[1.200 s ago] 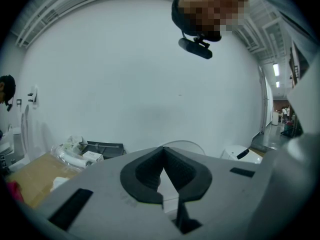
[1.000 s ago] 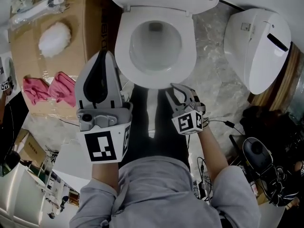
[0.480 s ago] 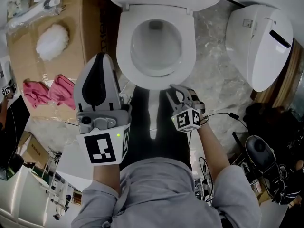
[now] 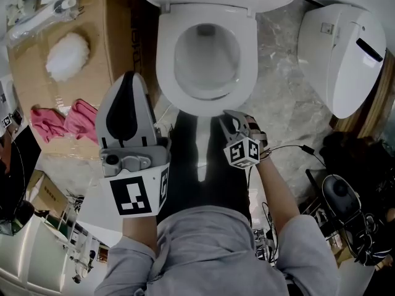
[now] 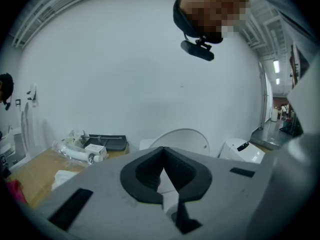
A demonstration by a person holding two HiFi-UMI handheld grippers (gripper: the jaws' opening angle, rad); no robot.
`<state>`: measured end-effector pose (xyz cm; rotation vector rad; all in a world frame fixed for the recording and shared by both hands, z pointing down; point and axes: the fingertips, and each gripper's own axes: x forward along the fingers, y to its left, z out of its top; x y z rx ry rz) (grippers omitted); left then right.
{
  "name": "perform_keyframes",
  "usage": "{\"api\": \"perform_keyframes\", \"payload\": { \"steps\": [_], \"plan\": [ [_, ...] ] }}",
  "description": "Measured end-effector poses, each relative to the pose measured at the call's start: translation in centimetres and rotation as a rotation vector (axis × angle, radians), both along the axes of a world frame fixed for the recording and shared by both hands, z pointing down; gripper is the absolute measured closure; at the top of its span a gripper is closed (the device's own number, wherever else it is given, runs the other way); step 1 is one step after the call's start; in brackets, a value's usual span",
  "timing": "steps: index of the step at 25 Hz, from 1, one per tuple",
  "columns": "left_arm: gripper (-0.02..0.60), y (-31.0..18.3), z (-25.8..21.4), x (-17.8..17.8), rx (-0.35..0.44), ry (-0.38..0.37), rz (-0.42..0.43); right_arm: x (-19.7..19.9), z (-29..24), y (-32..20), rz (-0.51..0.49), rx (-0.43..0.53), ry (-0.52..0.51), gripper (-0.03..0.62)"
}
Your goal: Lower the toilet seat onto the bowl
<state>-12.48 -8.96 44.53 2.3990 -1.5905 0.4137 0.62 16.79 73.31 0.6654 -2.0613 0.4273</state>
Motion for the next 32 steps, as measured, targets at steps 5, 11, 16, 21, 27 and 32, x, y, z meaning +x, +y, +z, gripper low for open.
{"api": "perform_keyframes", "payload": {
  "steps": [5, 11, 16, 21, 27, 32],
  "plan": [
    [0.581, 0.0, 0.5, -0.2, -0.007, -0.002, 0.001, 0.0, 1.4, 0.5, -0.008, -0.025, 0.022, 0.528],
    [0.581, -0.1, 0.4, -0.4, -0.008, -0.001, 0.004, 0.9, 2.4, 0.1, 0.061, -0.057, 0.057, 0.595],
    [0.581, -0.5, -0.6, -0.3, 0.006, 0.004, 0.007, 1.5, 1.2, -1.5, 0.105, -0.040, 0.056, 0.595],
    [0.581, -0.7, -2.4, -0.1, 0.026, 0.009, 0.015, 2.1, -2.0, -4.5, 0.192, 0.015, 0.028, 0.595],
    [0.581, -0.9, -4.7, 0.5, 0.049, 0.019, 0.029, 3.0, -6.9, -8.1, 0.280, 0.103, -0.003, 0.595],
    [0.581, -1.0, -6.9, 1.3, 0.074, 0.026, 0.039, 3.3, -11.4, -10.3, 0.323, 0.170, -0.039, 0.595]
  ]
}}
